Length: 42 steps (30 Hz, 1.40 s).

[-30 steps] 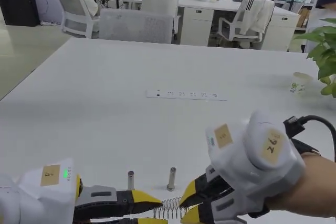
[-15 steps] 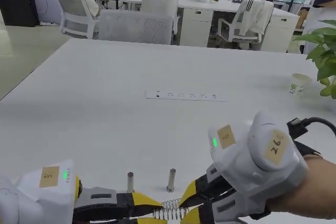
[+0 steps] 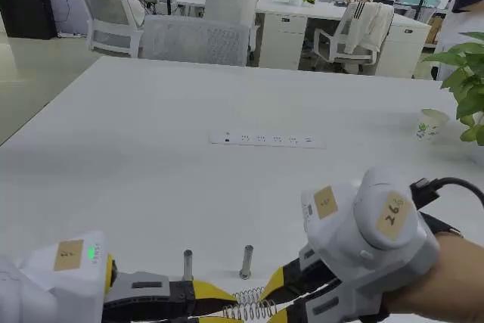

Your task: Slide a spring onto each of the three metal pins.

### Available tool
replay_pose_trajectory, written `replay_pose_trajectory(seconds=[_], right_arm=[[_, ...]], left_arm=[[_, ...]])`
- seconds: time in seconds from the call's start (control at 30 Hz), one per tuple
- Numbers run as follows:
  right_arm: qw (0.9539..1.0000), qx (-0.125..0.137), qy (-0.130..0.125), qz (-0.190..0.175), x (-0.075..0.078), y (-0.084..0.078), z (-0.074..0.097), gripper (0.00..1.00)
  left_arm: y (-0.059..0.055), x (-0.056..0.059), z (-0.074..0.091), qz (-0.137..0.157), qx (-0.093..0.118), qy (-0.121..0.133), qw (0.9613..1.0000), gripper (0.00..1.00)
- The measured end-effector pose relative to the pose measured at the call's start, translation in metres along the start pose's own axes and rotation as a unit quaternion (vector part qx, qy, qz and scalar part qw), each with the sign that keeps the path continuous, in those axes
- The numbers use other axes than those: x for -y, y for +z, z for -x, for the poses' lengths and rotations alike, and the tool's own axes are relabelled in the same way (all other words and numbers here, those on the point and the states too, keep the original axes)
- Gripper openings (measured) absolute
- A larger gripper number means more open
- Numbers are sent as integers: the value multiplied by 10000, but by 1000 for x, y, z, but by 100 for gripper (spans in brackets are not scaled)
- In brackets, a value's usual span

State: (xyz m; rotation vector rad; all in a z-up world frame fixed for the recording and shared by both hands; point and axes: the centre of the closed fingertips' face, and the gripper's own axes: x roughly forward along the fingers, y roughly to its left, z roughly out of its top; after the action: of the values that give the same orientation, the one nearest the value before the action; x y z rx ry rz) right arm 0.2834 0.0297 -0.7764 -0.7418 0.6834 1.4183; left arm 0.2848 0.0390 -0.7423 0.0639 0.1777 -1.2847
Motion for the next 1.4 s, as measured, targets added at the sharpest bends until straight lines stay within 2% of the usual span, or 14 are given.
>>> replay_pose_trajectory(seconds=[0.07,0.3,0.4,0.6,0.7,1.4], right_arm=[[10000,17,6,-7,-1,0,-1,11],[10000,42,-84,5,2,1,2,8],[9999,133,-93,-60,3,6,6,8],[9993,295,27,-210,0,11,12,8],[9984,469,138,-287,-4,20,15,8],[9987,427,212,-199,-9,38,11,8]], left_arm=[[3,1,0,15,65,-18,10000,3],[2,1,-2,0,76,-6,10000,3],[1,0,-2,1,60,5,10000,3],[-3,1,-3,-20,-19,-21,10000,3],[-6,1,-4,-72,-81,-17,9999,3],[-13,3,-4,-111,-229,-24,9997,3]])
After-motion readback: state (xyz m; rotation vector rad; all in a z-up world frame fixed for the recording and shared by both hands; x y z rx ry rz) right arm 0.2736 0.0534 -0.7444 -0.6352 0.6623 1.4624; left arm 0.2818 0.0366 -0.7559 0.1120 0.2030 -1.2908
